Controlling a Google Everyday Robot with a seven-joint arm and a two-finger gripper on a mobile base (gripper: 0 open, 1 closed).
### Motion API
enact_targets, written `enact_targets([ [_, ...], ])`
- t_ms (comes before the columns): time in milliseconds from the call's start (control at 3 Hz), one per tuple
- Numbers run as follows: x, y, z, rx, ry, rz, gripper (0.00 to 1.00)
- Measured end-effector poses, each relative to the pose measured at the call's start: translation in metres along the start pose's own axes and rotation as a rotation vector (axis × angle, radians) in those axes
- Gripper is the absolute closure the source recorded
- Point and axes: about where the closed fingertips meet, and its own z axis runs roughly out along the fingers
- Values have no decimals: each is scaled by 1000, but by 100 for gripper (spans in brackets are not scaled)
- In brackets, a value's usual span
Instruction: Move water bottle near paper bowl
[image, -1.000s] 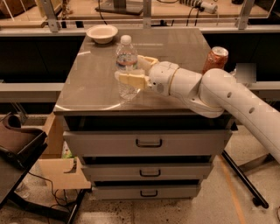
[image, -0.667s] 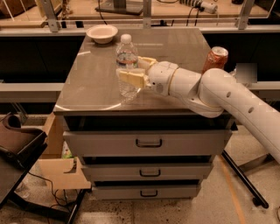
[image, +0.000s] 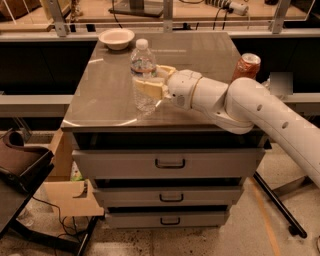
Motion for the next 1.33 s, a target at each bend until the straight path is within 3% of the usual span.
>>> enact_targets([
  [333, 0, 0, 0, 0, 0, 0, 100],
  [667, 0, -15, 6, 35, 22, 38, 100],
  [1333, -33, -62, 58, 127, 111, 128, 100],
])
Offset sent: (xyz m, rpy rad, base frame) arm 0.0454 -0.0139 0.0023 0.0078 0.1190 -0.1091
